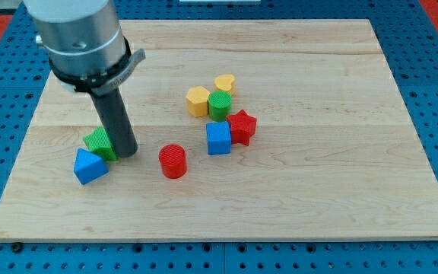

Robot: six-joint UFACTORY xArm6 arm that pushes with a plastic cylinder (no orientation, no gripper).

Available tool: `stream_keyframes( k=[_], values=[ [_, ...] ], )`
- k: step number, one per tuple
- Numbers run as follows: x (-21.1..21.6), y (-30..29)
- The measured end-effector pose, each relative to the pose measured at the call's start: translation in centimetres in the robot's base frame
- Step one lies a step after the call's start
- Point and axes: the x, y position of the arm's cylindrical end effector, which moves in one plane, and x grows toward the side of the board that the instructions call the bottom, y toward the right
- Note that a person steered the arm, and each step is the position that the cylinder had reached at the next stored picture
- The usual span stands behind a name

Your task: Move the green star along with blue triangle towards the bottom left of the board

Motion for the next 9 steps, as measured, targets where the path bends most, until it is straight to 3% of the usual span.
stream_keyframes(
  k=[2, 3, 6, 8, 9],
  values=[
    [1.5, -0.7],
    [1.6, -3.9],
    [-1.6, 1.6],
    [-1.5, -7.5],
    [2.4, -5.5]
  ],
)
